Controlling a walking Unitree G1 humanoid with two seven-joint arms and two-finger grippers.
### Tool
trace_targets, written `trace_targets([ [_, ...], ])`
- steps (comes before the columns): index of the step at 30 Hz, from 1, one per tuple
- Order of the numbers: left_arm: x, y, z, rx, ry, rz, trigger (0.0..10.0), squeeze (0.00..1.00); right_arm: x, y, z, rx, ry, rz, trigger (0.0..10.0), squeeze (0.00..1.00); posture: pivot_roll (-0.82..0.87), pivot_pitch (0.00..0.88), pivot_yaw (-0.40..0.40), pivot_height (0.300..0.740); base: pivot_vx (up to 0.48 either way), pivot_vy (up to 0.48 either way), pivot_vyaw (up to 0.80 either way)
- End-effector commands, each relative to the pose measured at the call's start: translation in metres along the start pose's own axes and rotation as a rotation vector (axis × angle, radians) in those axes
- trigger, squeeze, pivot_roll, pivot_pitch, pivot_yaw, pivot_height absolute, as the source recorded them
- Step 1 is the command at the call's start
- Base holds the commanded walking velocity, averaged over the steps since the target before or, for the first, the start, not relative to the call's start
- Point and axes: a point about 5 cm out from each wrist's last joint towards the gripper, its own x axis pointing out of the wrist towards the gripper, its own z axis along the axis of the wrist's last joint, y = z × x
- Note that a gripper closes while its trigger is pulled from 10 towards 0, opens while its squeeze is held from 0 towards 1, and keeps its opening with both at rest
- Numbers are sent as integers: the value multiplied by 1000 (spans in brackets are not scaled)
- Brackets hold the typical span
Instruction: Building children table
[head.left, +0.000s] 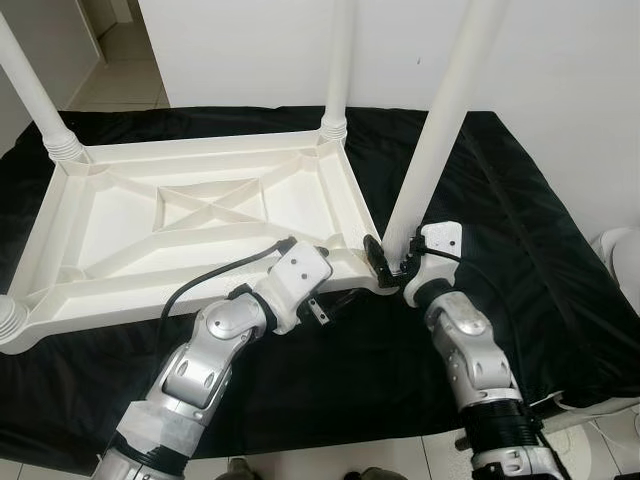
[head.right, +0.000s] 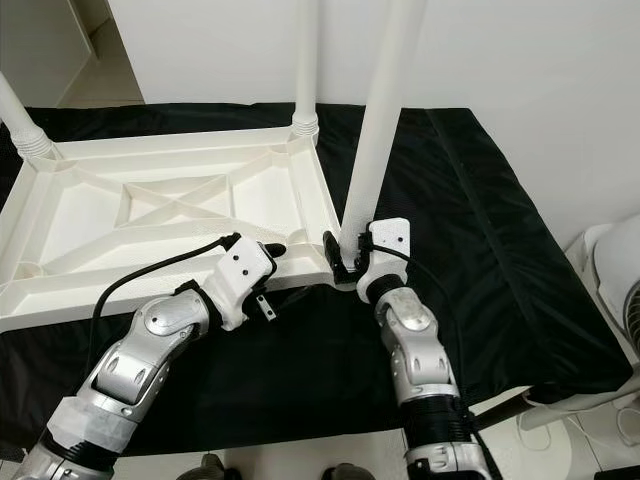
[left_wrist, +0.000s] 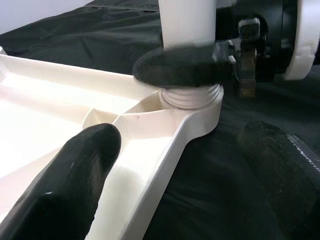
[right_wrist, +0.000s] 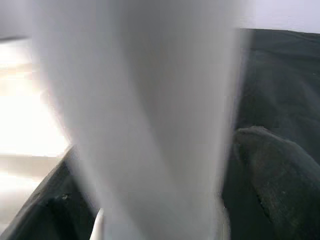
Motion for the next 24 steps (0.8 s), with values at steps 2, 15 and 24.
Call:
trace_targets([
  [2, 0, -4, -1, -6, 8, -47, 10000, 0, 3, 4, 2, -19, -11, 89, 10000, 0, -60, 47, 14, 740, 0, 0, 0],
  [15, 2, -1, 1, -6, 16, -40, 10000, 0, 17, 4, -2, -61, 40, 282, 2941, 0, -47, 40, 16, 740, 0, 0, 0],
  [24, 2, -6, 0, -14, 28, -59, 10000, 0, 9, -5, -16, -41, 77, 234, 0, 0, -51, 34, 19, 740, 0, 0, 0],
])
